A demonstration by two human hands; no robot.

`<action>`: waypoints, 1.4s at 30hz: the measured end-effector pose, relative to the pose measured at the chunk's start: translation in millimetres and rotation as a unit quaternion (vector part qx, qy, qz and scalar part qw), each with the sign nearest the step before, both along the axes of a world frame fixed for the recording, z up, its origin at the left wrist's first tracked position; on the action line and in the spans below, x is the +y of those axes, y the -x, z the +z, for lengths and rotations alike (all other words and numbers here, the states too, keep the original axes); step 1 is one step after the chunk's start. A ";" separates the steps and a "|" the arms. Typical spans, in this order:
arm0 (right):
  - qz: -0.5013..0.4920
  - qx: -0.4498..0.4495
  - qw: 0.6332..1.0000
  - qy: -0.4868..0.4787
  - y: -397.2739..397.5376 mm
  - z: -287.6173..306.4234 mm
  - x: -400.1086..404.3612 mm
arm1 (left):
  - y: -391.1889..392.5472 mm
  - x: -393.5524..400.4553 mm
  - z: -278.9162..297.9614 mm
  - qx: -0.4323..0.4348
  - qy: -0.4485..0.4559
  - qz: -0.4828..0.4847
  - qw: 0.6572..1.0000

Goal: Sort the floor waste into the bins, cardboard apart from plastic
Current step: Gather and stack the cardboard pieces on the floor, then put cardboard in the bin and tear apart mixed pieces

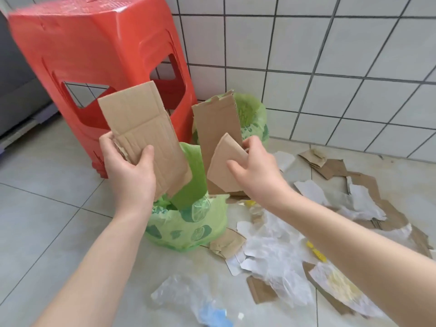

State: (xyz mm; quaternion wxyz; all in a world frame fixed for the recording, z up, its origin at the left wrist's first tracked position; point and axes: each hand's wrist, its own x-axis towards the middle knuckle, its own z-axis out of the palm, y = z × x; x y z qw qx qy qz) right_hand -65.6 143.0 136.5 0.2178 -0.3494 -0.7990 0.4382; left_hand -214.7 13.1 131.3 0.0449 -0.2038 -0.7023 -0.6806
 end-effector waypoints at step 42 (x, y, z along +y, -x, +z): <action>0.217 -0.345 0.909 0.082 -220.1 -225.0 -53.3 | -185.8 -38.7 -246.9 0.017 0.506 -0.458 0.731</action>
